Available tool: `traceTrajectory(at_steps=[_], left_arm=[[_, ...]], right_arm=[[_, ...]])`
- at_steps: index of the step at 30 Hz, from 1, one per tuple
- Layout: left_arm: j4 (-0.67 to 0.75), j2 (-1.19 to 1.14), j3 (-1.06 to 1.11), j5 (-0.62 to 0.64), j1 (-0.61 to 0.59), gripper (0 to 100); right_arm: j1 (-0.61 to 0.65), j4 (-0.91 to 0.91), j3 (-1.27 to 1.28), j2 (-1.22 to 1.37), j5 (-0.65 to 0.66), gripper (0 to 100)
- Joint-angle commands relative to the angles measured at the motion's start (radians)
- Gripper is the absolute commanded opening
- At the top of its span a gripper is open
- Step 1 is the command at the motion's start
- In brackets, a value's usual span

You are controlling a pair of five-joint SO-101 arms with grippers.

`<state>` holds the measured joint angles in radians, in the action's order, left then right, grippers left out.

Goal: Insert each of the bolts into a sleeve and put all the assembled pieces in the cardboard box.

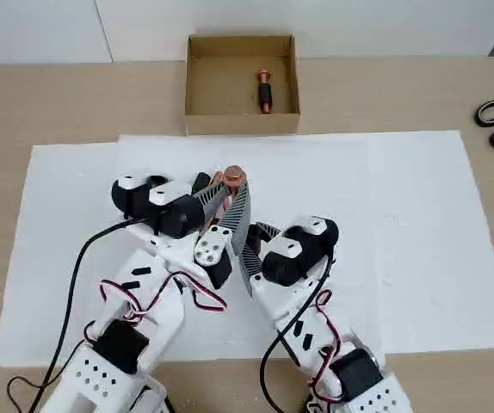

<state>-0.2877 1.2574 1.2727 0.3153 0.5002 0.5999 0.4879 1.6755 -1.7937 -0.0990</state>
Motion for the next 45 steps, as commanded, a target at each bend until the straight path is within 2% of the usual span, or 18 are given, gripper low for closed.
traceTrajectory(at_steps=[1,10,16,45], left_arm=[[0.034,0.020,-0.005,0.008,0.006,1],[0.035,0.020,0.010,0.008,0.006,1],[0.114,0.026,0.079,0.009,0.014,1],[0.112,0.020,0.087,0.009,0.032,1]], right_arm=[[0.002,0.002,0.008,-0.013,-0.011,0.4],[0.005,-0.002,0.008,-0.013,-0.020,0.4],[0.005,-0.005,0.008,-0.013,-0.078,0.4],[0.033,-0.007,0.008,-0.013,-0.078,0.4]])
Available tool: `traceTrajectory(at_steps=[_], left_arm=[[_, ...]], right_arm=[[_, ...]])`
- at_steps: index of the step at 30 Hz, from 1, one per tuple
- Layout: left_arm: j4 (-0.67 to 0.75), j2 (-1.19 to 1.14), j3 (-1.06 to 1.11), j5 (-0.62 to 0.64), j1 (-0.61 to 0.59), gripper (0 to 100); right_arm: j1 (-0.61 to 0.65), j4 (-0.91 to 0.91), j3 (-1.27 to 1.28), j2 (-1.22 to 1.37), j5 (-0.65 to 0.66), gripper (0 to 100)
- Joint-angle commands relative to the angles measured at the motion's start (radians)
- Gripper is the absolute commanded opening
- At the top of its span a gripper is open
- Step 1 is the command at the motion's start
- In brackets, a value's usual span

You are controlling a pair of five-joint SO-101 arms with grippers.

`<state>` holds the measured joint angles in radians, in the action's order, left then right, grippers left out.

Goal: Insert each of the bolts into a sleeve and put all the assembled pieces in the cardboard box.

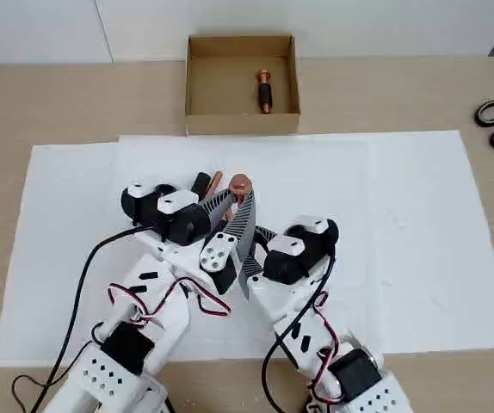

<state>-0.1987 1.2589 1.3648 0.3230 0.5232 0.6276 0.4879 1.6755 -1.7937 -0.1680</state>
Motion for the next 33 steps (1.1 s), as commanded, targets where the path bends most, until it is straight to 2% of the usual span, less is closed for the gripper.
traceTrajectory(at_steps=[1,33], left_arm=[[0.021,0.018,-0.005,0.002,0.009,1],[-0.219,0.025,-0.012,-0.003,0.041,1]], right_arm=[[0.005,-0.007,0.008,-0.013,-0.008,0.4],[0.005,-0.007,0.008,-0.013,-0.008,0.4]])
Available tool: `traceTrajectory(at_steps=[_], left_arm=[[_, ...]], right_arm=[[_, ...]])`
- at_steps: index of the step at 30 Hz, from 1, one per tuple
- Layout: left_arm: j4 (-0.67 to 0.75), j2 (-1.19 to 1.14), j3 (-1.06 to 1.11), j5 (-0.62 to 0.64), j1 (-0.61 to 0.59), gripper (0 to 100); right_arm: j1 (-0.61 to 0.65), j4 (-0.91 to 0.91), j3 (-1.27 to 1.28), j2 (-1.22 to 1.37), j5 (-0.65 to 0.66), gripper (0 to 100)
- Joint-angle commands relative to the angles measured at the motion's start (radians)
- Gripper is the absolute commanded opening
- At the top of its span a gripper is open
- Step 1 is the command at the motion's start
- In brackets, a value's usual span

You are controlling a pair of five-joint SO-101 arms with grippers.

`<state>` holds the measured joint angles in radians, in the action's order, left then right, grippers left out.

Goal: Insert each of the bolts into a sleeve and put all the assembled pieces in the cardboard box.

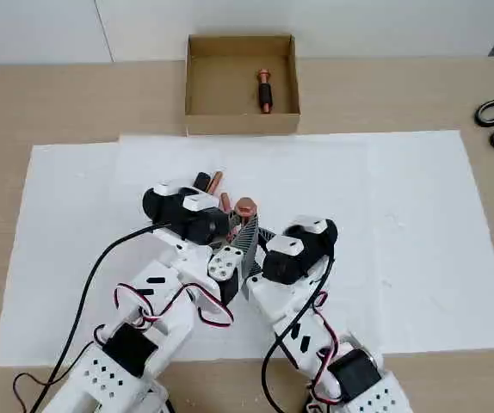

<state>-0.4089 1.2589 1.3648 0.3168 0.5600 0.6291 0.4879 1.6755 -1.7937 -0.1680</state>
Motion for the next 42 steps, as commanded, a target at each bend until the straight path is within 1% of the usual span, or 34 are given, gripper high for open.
traceTrajectory(at_steps=[1,8,15,21,25,28,34,39,42], left_arm=[[-0.014,0.025,-0.012,0.003,0.005,1],[-0.124,0.025,-0.085,0.003,0.005,1],[-0.126,0.026,-0.104,0.003,-0.002,1],[-0.127,0.026,-0.104,0.006,-0.003,12],[-0.129,0.026,-0.116,0.006,-0.005,13],[-0.132,0.026,-0.150,0.008,-0.037,13],[-0.284,0.026,-0.226,0.008,-0.060,13],[-0.292,0.026,-0.229,0.006,-0.064,13],[-0.293,0.026,-0.229,0.003,-0.132,13]], right_arm=[[0.004,-0.007,0.008,-0.013,-0.008,0.4],[0.004,-0.007,0.008,-0.013,-0.006,0.4],[0.002,-0.005,0.008,-0.013,-0.006,0.4],[0.002,-0.005,0.008,-0.013,-0.006,0.4],[0.002,-0.005,0.008,-0.013,-0.006,0.4],[0.001,-0.005,0.008,-0.013,-0.006,0.4],[0.001,-0.004,0.008,-0.013,-0.006,0.4],[0.001,-0.004,0.008,-0.013,-0.006,0.4],[-0.001,-0.004,0.008,-0.013,-0.006,0.4]])
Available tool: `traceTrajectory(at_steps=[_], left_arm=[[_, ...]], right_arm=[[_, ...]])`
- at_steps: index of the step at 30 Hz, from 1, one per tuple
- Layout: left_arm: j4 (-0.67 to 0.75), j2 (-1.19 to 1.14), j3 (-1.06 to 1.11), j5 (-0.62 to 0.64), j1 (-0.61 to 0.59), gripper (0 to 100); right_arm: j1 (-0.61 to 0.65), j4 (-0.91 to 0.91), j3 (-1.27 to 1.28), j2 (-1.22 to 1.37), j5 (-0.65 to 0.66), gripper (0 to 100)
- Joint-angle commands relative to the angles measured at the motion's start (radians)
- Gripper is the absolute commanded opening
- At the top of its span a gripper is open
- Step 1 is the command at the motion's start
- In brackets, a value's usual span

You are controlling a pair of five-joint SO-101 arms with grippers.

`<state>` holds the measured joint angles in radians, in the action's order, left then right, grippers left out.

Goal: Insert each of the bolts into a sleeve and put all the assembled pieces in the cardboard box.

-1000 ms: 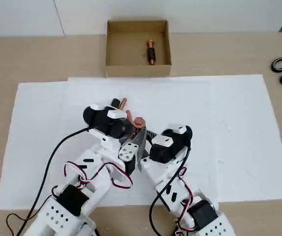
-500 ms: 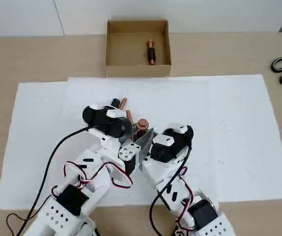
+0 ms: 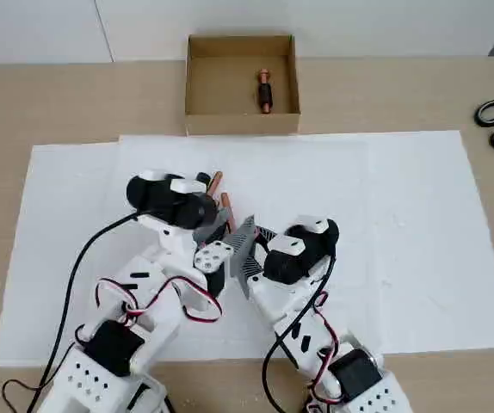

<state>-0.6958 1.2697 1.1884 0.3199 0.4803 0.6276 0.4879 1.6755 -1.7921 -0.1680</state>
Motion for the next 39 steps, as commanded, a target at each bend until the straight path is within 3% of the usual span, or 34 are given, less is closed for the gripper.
traceTrajectory(at_steps=[1,8,14,18,23,31,39], left_arm=[[-0.008,0.015,-0.053,0.000,-0.095,13],[-0.064,0.015,-0.047,-0.002,-0.423,13],[-0.209,0.008,-0.045,-0.049,-0.598,14],[-0.325,0.014,-0.024,-0.236,-0.617,21],[-0.368,0.014,-0.025,-0.259,-0.631,22],[-0.368,0.008,-0.019,-0.259,-0.738,22],[-0.387,0.008,-0.018,-0.259,-0.744,22]], right_arm=[[-0.001,-0.002,0.008,-0.015,-0.006,0.4],[-0.021,0.001,0.008,-0.013,-0.005,0.4],[-0.099,-0.004,0.008,-0.013,-0.003,0.4],[-0.255,0.001,-0.011,-0.013,0.015,0.4],[-0.384,0.073,-0.094,-0.013,0.135,0.4],[-0.397,0.148,-0.315,0.067,0.160,0.4],[-0.397,0.025,-0.631,0.572,0.172,0.4]])
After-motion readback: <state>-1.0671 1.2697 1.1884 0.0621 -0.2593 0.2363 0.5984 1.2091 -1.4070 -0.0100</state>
